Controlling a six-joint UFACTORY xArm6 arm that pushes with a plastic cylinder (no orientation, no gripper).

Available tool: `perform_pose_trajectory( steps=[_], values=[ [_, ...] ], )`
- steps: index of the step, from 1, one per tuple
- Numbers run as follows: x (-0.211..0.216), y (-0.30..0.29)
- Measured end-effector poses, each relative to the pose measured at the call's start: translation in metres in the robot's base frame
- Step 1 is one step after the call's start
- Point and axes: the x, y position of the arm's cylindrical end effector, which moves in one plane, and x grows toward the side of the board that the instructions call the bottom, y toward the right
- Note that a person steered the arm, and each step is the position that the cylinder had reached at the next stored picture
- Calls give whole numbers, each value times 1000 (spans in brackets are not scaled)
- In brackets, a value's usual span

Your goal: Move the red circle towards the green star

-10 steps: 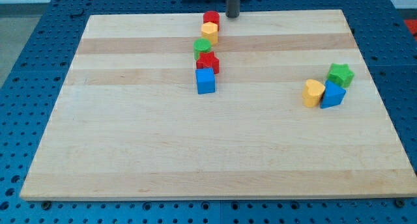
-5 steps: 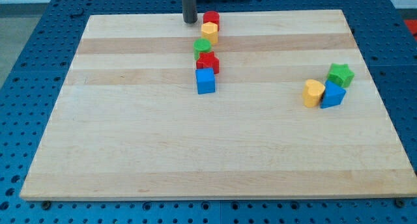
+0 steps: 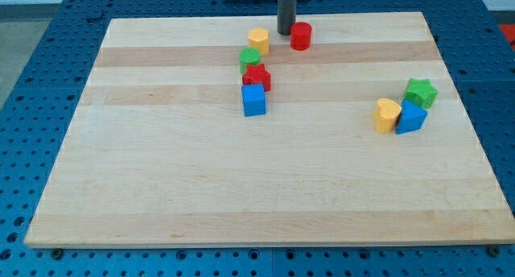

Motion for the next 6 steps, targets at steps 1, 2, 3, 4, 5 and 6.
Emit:
perform_pose_trajectory(
  steps=[1,2,3,4,5,6],
  values=[
    [14,14],
    [31,29],
    [50,43],
    [68,57],
    [83,68],
    [97,81]
  ],
)
